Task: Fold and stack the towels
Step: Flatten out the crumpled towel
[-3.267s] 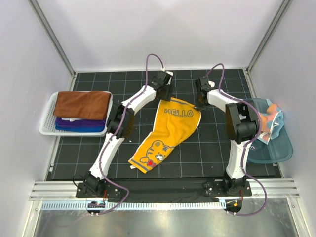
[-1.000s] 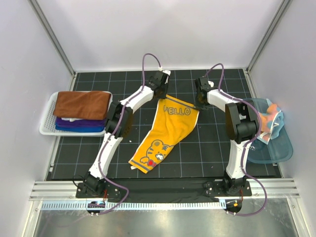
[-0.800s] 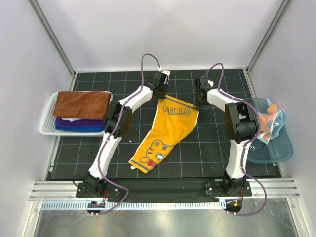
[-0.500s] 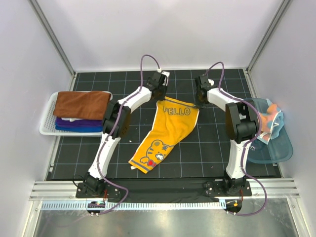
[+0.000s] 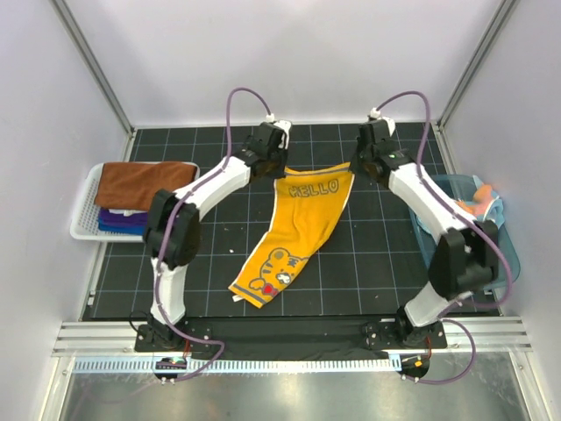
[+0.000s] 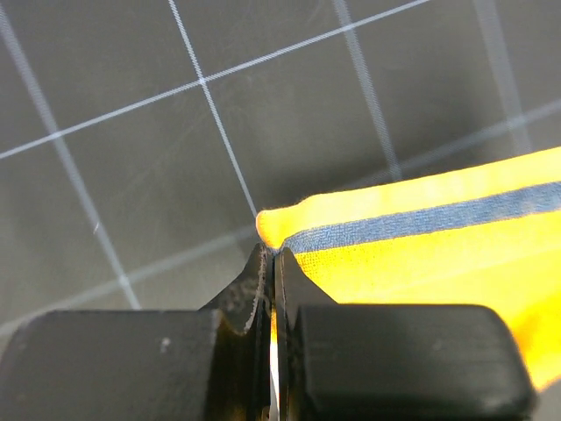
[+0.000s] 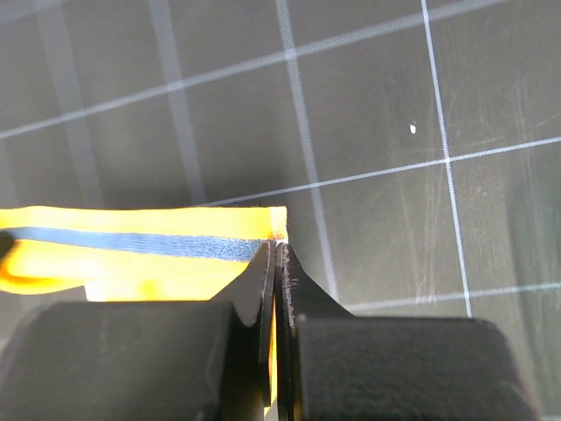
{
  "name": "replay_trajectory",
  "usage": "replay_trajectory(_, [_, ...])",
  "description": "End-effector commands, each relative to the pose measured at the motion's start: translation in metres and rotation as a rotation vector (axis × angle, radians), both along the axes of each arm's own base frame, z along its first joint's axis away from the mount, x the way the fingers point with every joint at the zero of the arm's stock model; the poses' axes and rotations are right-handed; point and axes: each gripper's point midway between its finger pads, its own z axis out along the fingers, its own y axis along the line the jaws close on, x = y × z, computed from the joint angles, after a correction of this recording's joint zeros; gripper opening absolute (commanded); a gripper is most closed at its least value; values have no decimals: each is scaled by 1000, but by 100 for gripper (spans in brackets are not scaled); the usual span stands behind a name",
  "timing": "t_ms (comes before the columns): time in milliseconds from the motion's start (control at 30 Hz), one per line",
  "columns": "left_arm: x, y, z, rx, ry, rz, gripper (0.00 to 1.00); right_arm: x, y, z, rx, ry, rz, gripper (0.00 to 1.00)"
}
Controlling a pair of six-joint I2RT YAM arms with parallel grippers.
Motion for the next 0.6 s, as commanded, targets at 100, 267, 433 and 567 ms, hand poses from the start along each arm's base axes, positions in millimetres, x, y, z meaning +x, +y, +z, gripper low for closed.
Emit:
replay_trajectory(100, [-51,-6,115,-98,-216,-5,0,-52,7,103,54,-234,48,1])
replay_trajectory(267, [-104,-4,154,-101,-291,-30,0,-96,8,157,91,-349,104,1])
replay_trajectory(433, [-168,3,209,-104,-373,-94,0,-143,6,215,142,-482,198,1])
replay_trajectory(567, [-207,12,247,-131,-432,-143,0,-184,0,259,187,-581,261,1])
